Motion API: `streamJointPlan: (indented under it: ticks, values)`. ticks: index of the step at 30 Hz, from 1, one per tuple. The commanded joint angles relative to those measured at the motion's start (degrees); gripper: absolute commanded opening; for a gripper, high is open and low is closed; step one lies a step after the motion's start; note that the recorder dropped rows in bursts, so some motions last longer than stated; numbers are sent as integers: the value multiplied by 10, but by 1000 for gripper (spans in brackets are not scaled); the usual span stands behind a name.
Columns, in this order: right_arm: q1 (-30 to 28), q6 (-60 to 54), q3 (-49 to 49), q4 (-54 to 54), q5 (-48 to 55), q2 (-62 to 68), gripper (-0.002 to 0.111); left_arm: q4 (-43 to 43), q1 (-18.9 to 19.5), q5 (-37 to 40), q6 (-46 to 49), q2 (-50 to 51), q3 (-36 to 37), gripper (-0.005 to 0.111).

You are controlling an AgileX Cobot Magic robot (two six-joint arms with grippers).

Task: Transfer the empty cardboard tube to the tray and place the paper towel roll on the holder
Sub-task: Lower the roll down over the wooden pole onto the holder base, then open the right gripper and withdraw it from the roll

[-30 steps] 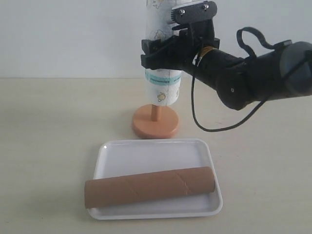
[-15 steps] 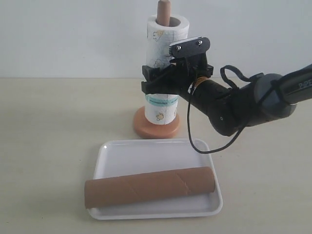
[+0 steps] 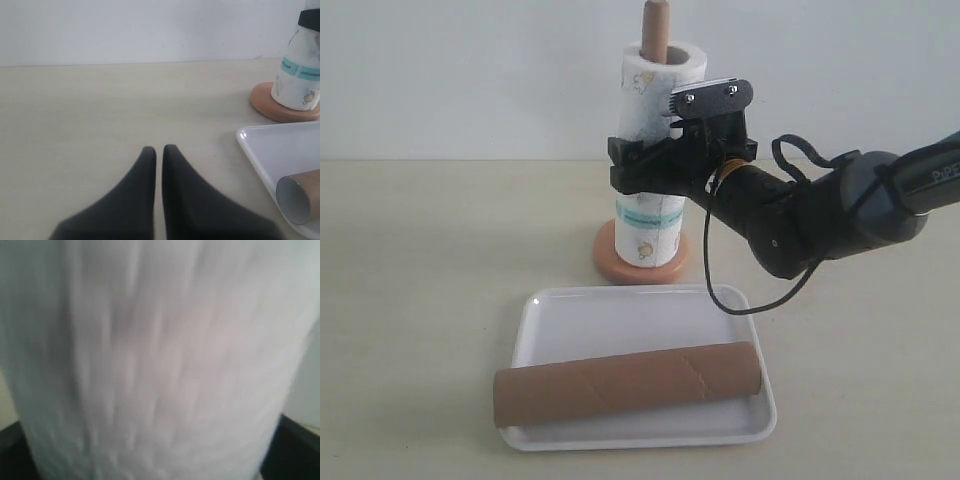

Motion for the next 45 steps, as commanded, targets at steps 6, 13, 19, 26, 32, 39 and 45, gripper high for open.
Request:
streamJointPlan:
  ticks: [6,13,19,26,32,39,45]
  values:
    - [0,4,-2,-4,-42,-29,105,1,1,-1,-6,-2,2,4]
    - [0,3,-2,-15,52,-109,105,1,1,-1,-6,-2,2,4]
    - [0,-11,-2,-15,205,-211,105,1,1,-1,-6,-2,2,4]
    - [0,-12,-2,-15,370,-361,105,1,1,-1,-6,-2,2,4]
    - [0,-43,-2,-15,508,-497,105,1,1,-1,-6,-2,2,4]
    - [-1,-82,-2,-15,713,-671,54,1,1,-1,-6,-2,2,4]
    - [-1,-76,-2,-19,866,-805,2,1,1,-1,-6,-2,2,4]
